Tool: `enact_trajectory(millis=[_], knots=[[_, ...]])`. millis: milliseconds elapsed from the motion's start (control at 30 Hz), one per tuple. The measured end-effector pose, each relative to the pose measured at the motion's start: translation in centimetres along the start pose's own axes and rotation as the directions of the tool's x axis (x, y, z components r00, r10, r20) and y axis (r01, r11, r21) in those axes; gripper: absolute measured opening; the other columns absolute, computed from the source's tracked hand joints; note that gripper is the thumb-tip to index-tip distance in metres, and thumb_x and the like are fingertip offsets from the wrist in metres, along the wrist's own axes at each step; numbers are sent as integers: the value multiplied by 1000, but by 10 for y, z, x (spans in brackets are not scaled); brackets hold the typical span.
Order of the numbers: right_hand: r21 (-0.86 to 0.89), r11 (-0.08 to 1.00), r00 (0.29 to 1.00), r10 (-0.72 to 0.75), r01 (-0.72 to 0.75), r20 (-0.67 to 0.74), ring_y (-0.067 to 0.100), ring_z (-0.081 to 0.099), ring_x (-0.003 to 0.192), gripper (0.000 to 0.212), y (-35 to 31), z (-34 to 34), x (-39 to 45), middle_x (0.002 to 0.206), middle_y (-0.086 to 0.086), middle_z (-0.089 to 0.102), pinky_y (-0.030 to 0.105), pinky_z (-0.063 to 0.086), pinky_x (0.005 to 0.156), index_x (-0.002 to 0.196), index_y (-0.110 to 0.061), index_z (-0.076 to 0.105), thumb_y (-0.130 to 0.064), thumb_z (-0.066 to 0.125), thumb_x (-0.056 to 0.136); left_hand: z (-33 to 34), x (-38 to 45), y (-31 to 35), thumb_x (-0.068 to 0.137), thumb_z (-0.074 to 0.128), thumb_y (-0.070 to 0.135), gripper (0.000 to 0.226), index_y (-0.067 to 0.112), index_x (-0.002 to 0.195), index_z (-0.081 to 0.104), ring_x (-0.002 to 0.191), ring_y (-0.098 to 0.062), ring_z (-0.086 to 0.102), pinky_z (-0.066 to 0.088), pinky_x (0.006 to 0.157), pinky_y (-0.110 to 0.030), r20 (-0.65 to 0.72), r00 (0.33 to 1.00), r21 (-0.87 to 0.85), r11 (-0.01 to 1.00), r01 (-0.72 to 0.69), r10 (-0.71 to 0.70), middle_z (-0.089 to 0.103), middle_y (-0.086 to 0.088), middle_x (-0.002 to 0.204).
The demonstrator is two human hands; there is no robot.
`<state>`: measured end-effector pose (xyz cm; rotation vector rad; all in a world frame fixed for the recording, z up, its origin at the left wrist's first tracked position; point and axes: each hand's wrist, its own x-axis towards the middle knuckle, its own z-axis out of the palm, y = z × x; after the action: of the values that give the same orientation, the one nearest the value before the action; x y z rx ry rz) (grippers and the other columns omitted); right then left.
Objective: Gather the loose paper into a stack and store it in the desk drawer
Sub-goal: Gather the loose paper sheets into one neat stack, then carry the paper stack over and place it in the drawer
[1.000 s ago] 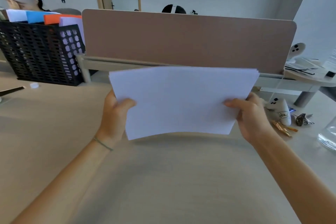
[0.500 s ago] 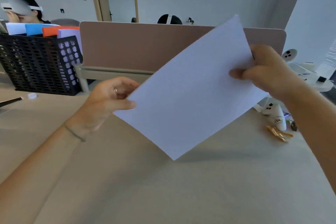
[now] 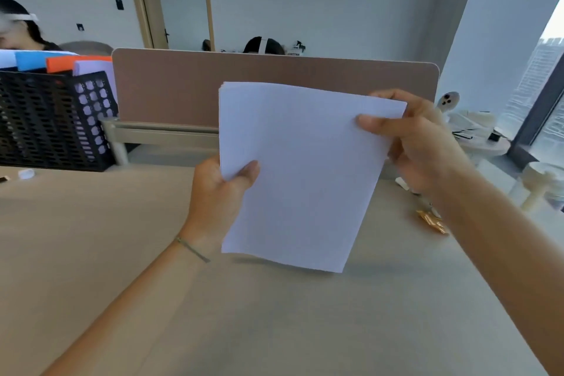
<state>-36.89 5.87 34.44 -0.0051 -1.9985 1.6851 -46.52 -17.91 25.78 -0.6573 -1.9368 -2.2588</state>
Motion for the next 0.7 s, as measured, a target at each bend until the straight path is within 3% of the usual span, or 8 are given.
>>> enact_trajectory(millis=[33,67,167,233,333,467,600,700], knots=[[190,982,1000,16,-12,-21,27,74,89,20,15,4,-8,98,6,80,37,57,77,96,-15,76,-1,74,82,3,-2,0,93,64,3,22,21,96,77,98,-22,76,61,87,-42,9,1000,-22,1000,-8,8,80,-1,102],[263,965,999,13,1,-50,27,76,93,21,28,9,-15,104,8,81,38,60,80,104,-11,75,1,69,88,5,-3,-1,93,63,2,23,21,98,77,99,-21,76,60,87,-39,13,1000,-44,999,-16,16,80,0,104],[285,958,992,2,35,-128,23,76,96,25,57,21,-34,108,6,80,34,60,81,110,-11,71,5,59,94,7,-7,-15,97,55,1,25,9,115,71,104,-22,74,59,85,-33,36,999,-114,993,-17,21,77,-4,112],[244,969,990,8,26,-140,23,74,102,34,78,22,-48,113,5,78,34,58,85,117,-12,68,8,53,94,6,-16,-31,101,45,0,29,1,125,61,104,-22,71,57,83,-33,33,999,-143,990,-12,17,74,-7,115],[135,991,991,2,16,-131,16,69,113,49,108,27,-69,121,-4,75,30,54,91,126,-20,63,14,44,97,10,-28,-49,101,38,-2,35,7,129,56,111,-22,68,54,91,-37,13,1000,-119,993,-6,8,71,-5,120],[19,999,983,-42,46,-178,22,63,124,54,105,29,-71,128,-1,70,49,49,107,130,-27,58,12,43,96,25,-32,-44,97,40,5,42,13,137,51,127,-22,61,47,106,-44,-12,999,-88,995,-48,47,66,-2,134],[-95,993,967,-96,76,-236,22,68,112,46,65,3,-81,117,-5,74,57,52,99,124,-26,61,7,46,95,50,-39,-26,100,39,6,45,15,142,48,134,-19,55,40,114,-49,13,998,-120,991,-56,58,60,-1,142],[-168,981,950,-144,100,-276,23,75,95,36,33,-31,-108,103,-4,78,51,61,85,114,-30,61,1,53,97,79,-53,-16,101,40,4,42,14,140,52,131,-19,58,42,113,-49,30,1000,-195,981,14,-8,63,-3,139]])
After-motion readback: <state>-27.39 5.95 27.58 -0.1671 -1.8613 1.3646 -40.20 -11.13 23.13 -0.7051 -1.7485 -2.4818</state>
